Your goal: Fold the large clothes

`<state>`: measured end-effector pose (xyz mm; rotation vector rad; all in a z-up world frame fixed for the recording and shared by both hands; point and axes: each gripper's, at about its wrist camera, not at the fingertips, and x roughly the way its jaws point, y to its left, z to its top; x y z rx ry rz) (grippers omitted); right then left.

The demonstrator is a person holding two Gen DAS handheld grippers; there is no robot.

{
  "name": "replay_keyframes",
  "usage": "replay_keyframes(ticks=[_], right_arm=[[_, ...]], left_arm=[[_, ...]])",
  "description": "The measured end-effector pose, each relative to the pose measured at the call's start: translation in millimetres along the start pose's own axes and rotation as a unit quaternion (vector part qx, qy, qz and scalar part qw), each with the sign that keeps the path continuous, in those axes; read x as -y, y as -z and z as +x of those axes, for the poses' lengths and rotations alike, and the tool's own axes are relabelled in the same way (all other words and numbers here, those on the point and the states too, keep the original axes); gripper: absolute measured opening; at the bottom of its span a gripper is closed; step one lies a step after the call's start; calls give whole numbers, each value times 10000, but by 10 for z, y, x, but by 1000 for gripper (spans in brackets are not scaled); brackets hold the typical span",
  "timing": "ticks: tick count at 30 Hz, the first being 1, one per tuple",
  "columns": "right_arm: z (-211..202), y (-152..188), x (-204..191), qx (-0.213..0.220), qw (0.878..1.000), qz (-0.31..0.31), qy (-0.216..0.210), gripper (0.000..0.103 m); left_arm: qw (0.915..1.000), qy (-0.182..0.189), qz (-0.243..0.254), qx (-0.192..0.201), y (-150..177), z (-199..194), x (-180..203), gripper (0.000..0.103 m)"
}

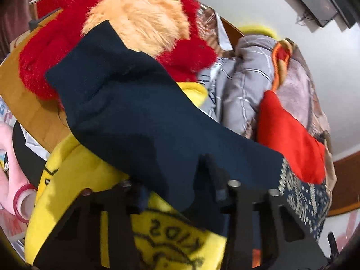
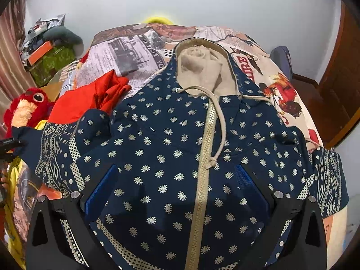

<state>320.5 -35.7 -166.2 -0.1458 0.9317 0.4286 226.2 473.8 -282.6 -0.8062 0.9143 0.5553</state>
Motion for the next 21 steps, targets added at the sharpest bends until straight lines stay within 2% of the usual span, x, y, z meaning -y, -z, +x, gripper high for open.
replay_keyframes(ticks=[1, 2, 4, 5, 8, 13, 16, 18, 21], right_arm=[[-5, 1, 17, -14, 10000, 23, -3, 102], [-18, 0, 37, -23, 10000, 40, -1, 102], [-61, 0, 48, -13, 10000, 35, 12, 102], [-94, 0, 50, 9, 10000, 10, 24, 102], [-196, -7, 68, 115, 9998, -111, 85, 102], [-359, 16, 141, 268, 9995, -121, 63, 103], [-445, 55, 190, 310, 9995, -88, -40, 103], [-513, 82, 241, 375, 9993, -88, -37, 103], [-604, 113, 361, 462, 9989, -70, 10, 103]], left_arm=[[9999, -116, 40, 69, -7, -19, 16, 22], [9997, -208, 98, 128, -13, -47, 37, 19], [9990, -302, 179, 263, -13, -158, 103, 3], [9991, -83, 196, 373, -8, -284, 165, 2], [9963, 232, 370, 736, 2, -620, 379, 2], [9838, 686, 1027, 1302, 29, -1188, 1026, 2], [9729, 1017, 1442, 1493, 103, -1504, 1504, 2], [9630, 1273, 1708, 1651, 201, -1678, 1863, 2], [9465, 1661, 2199, 1679, 423, -1824, 2481, 2]])
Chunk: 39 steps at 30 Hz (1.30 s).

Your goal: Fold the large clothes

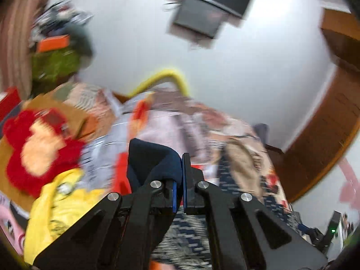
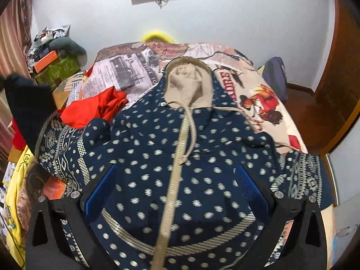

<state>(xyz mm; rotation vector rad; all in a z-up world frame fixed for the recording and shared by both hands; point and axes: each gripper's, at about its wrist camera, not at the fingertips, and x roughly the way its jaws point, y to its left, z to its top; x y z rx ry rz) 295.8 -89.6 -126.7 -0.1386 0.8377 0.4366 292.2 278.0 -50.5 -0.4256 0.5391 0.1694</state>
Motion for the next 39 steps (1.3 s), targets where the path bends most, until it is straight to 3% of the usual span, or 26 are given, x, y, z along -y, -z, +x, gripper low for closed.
replay_keyframes(ticks=[7, 10, 12, 15, 18, 23, 24, 26, 27, 28, 32, 36, 39], right_arm=[[-152, 80, 409, 13, 9999, 83, 128, 103], [-203, 161, 606, -6, 9996, 106, 279, 103], [-217, 219, 728, -40, 9993, 131, 357, 103], [-250, 333, 919, -91, 9990, 262, 341, 103], [-313, 449, 1046, -88, 9985, 489, 211, 103], [-364, 574, 1162, -230, 9978, 605, 130, 103], [-367, 589, 1176, -260, 9978, 607, 109, 103], [-373, 609, 1186, -317, 9976, 598, 110, 103], [-378, 618, 1180, -332, 9977, 587, 119, 103], [-386, 622, 1171, -334, 9977, 575, 120, 103], [-463, 612, 1099, -302, 9982, 512, 31, 103], [-571, 527, 944, -209, 9993, 311, -23, 103], [-662, 438, 781, -92, 9999, 71, -24, 103]], left_arm=[[9945, 614, 725, -434, 206, 409, 1146, 2], [9882, 873, 931, -843, 458, 636, 1584, 2], [9827, 845, 1262, -1061, 693, 784, 1874, 2], [9720, 691, 1773, -1376, 1169, 1023, 2235, 2], [9571, 686, 2014, -1968, 1641, 1301, 2387, 2], [9197, 465, 2641, -2869, 2222, 1571, 2589, 4], [9133, 458, 2699, -3017, 2278, 1576, 2595, 8], [9090, 533, 2675, -3150, 2295, 1552, 2574, 20], [9073, 623, 2607, -3239, 2276, 1497, 2554, 32], [9060, 722, 2531, -3314, 2250, 1441, 2540, 40], [9107, 928, 2415, -3219, 2068, 1111, 2446, 43], [9288, 779, 2331, -2773, 1767, 722, 2232, 52], [9408, 451, 2422, -2327, 1539, 452, 2025, 59]])
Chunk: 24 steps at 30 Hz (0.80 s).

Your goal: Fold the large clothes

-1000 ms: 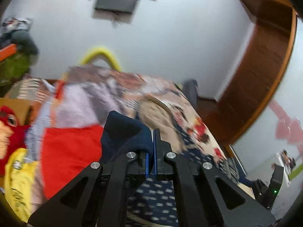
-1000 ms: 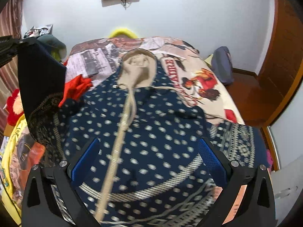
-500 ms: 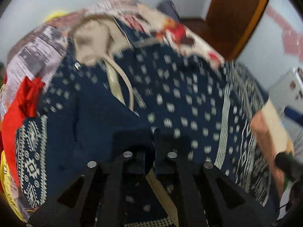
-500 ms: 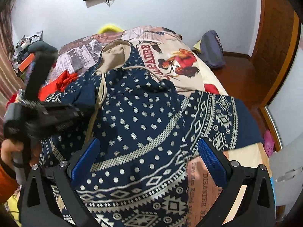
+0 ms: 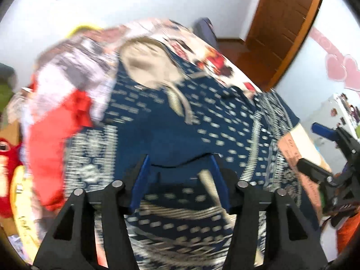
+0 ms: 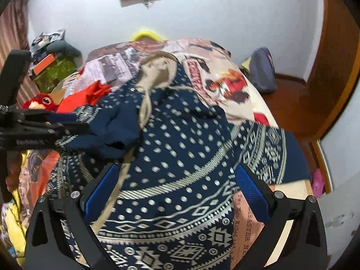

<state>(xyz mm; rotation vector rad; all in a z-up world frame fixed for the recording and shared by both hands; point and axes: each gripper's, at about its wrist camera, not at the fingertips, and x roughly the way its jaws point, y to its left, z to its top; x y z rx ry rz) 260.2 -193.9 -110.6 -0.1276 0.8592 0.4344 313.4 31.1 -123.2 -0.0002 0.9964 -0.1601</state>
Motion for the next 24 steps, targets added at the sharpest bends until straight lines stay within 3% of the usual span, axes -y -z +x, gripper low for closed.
replay_keyframes(ticks=[4, 8, 13, 17, 24], right_arm=[[-78, -111, -260, 147, 9994, -310, -37, 103], [-40, -214, -562, 198, 9975, -671, -121, 103], [132, -268, -950, 114, 9941, -947, -520, 102], [361, -278, -1261, 42, 9911, -1213, -549, 102], [911, -291, -1571, -458, 9841, -1660, -431, 101]], left_arm=[[9988, -409, -139, 218, 96, -240, -340, 69], [9960, -700, -494, 246, 291, -385, -776, 71], [9928, -889, -793, 153, 617, -361, -1173, 71], [9913, -843, -1007, -126, 865, -162, -1379, 71], [9889, -655, -1228, -512, 1210, 253, -1520, 71]])
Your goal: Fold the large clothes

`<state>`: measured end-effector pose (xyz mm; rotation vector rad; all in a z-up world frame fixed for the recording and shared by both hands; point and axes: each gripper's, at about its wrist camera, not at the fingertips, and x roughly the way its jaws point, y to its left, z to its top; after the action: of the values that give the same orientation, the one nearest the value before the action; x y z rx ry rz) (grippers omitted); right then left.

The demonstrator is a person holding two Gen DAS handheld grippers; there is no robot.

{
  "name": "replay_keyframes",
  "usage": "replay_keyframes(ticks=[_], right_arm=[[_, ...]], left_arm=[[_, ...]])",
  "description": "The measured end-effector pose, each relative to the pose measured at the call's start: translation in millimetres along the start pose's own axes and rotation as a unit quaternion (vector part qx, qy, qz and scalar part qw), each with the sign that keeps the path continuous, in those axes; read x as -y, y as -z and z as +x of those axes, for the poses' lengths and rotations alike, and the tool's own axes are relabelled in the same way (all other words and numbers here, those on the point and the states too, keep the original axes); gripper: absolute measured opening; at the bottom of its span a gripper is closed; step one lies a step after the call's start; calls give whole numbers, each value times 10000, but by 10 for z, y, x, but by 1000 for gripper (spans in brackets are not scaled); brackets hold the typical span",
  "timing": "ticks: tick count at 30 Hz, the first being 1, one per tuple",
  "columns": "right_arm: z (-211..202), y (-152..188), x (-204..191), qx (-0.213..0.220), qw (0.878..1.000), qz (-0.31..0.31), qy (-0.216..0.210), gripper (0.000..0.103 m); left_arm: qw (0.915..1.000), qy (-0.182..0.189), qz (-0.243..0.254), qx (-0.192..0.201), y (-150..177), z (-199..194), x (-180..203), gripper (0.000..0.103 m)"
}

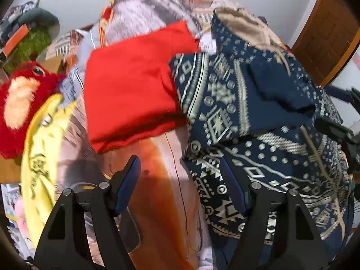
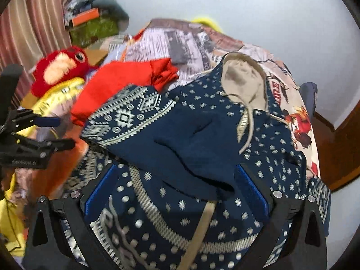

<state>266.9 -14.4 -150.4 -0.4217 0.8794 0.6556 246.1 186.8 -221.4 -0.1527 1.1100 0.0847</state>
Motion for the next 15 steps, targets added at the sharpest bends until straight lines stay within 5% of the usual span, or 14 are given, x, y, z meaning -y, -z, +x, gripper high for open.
replay_keyframes(ticks=[5, 15], right_arm=[[409, -99, -63, -317, 9988, -367, 117, 77], [933, -129, 57, -639, 9977, -23, -210, 54]], left_arm=[[9995, 110, -249, -174, 47, 308, -28, 71], [9991, -215, -371, 60, 31, 517, 14, 71]])
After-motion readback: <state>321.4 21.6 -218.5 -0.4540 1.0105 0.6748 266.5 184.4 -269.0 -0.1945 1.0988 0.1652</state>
